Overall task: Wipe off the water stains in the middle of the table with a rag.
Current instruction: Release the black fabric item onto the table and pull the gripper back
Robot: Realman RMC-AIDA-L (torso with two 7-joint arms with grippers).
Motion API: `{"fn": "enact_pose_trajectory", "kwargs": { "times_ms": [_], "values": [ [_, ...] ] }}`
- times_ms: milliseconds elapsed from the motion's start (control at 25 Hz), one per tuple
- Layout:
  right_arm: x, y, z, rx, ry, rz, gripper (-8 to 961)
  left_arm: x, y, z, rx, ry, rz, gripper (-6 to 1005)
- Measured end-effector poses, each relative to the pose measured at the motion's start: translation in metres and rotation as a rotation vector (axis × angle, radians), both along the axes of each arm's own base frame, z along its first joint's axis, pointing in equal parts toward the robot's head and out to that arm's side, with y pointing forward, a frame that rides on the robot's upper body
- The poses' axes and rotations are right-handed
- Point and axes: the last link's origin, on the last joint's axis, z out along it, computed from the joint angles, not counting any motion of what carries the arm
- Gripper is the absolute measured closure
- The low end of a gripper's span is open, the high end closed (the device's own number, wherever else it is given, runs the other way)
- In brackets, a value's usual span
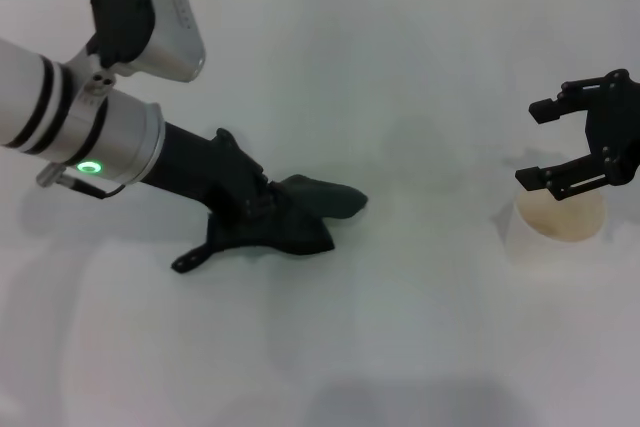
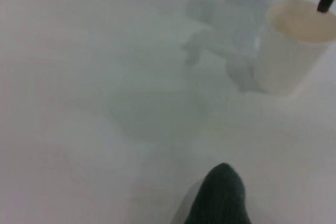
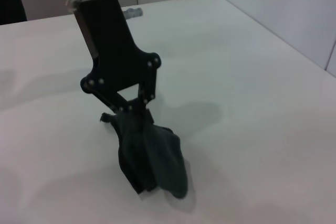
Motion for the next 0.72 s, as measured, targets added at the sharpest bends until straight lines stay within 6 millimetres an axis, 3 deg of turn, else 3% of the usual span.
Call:
{"fn": "enact_pose_trajectory", "kwargs": {
  "times_ms": [400,520,720],
  "values": [
    [0.001,-0.001,0.001,0.003,0.019,0.004,99,-0.007,-0.011,0.01,0.005,-0.029,0.03,891],
    [0.001,-0.001,0.001,0.005,0.025,0.004,99,-0.014,-0.014,0.02,0.047,-0.037,0.032,669],
    [0.003,-0.004,0.001,0.0,0.036,0.009,99,-0.031,-0.026,0.043,0.1,-0.076,-0.035,432]
  ]
}}
